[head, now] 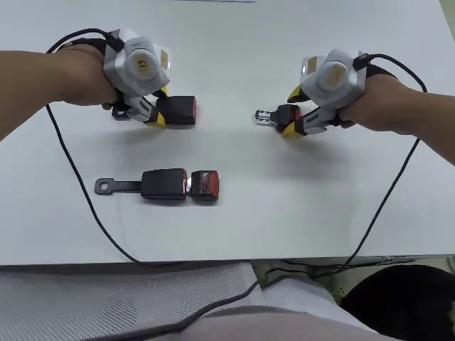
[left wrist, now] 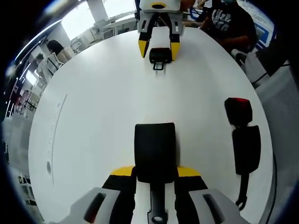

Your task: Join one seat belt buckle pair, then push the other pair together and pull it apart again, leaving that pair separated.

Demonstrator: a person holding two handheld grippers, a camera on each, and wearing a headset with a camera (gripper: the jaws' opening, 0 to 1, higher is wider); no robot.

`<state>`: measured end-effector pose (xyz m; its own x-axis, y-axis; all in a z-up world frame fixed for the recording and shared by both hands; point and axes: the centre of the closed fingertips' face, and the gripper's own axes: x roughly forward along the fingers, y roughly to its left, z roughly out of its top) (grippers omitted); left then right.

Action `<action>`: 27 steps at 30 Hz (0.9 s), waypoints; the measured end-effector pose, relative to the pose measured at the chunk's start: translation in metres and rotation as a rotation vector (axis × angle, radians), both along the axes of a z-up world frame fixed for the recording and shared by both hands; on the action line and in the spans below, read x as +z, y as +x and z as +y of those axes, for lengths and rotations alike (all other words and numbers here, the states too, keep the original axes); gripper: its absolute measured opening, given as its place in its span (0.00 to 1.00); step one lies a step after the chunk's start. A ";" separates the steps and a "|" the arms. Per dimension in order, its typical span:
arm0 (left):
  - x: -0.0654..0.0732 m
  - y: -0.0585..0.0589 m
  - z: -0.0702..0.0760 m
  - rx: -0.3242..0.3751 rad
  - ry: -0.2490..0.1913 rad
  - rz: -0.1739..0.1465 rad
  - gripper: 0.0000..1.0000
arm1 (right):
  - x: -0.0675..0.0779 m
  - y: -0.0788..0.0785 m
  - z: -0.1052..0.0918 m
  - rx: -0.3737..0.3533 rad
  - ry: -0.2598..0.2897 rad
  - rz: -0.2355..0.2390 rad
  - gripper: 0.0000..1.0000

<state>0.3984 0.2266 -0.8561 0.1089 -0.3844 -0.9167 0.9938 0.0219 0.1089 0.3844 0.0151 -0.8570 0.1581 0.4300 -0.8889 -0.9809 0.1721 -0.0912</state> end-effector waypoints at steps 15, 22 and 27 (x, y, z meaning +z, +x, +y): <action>0.031 -0.018 0.020 0.079 -0.066 -0.121 0.38 | 0.028 -0.019 0.002 -0.198 0.053 -0.084 0.62; 0.061 -0.026 0.034 0.216 -0.097 -0.222 0.53 | 0.049 -0.043 0.015 -0.272 0.092 -0.152 0.71; 0.070 -0.056 0.034 0.245 -0.138 -0.218 0.56 | 0.059 -0.062 0.028 -0.286 0.111 -0.166 0.72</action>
<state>0.3420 0.2606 -0.7864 0.4007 -0.4410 -0.8031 0.9109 0.2860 0.2974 0.3228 0.0433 -0.7980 0.4243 0.4404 -0.7912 -0.8651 0.4553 -0.2104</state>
